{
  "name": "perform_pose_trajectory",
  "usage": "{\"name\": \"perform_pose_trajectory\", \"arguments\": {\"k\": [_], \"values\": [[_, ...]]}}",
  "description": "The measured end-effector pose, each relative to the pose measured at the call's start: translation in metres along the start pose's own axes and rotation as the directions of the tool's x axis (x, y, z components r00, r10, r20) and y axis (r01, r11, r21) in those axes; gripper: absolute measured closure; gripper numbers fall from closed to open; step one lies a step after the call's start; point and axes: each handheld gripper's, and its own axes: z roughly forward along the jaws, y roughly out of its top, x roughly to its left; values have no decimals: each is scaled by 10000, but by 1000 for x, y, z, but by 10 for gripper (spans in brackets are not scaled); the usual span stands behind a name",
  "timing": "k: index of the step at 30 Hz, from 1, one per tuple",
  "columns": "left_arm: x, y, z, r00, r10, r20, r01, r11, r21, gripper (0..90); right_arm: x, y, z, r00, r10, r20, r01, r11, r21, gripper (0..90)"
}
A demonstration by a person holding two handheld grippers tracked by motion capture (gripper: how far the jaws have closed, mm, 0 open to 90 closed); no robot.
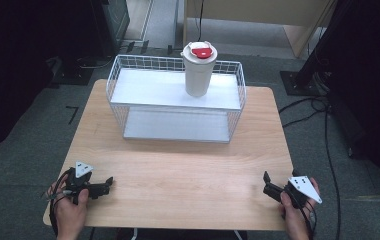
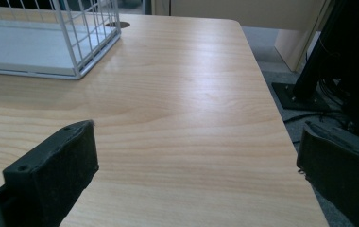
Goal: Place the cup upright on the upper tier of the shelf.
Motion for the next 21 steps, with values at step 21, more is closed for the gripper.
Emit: {"name": "perform_pose_trajectory", "arguments": {"k": [21], "values": [[0,0,0,10000,-1,-1,1,10000,-5,0,-25,-7,-7,9993,248,-266,-192,9812,1918,0]]}}
